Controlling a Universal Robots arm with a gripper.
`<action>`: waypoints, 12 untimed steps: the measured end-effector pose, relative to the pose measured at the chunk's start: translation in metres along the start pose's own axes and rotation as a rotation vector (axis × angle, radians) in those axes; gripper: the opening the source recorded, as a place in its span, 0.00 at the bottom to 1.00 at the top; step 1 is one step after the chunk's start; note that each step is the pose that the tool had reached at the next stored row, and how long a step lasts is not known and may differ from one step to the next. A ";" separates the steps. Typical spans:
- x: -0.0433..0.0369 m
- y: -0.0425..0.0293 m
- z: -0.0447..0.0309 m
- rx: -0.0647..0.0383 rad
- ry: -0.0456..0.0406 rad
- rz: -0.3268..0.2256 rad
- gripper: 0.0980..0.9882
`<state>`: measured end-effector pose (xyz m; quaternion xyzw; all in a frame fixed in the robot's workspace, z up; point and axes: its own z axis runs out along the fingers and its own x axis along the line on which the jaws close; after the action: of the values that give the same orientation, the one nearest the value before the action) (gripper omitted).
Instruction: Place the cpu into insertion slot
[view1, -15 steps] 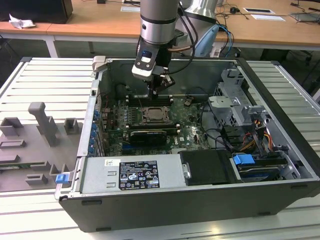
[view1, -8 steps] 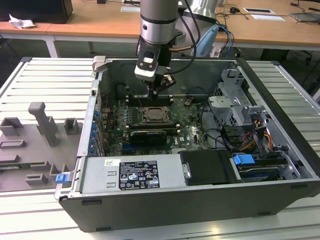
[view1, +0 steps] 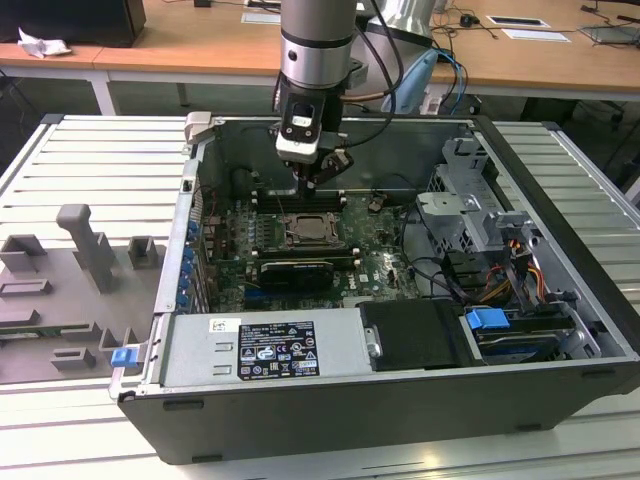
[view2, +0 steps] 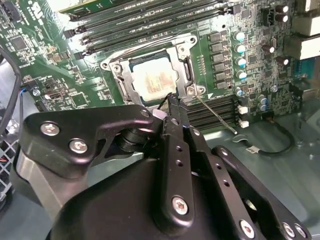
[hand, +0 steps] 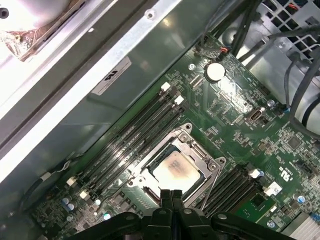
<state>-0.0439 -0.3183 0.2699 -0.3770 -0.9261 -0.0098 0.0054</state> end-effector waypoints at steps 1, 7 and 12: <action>0.0000 0.0000 0.0000 0.000 0.0000 -0.007 0.01; 0.0000 0.0000 0.0000 0.001 0.0009 -0.065 0.01; 0.0000 0.0000 0.0000 0.002 0.0015 -0.113 0.01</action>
<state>-0.0439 -0.3183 0.2699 -0.3243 -0.9459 -0.0095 0.0059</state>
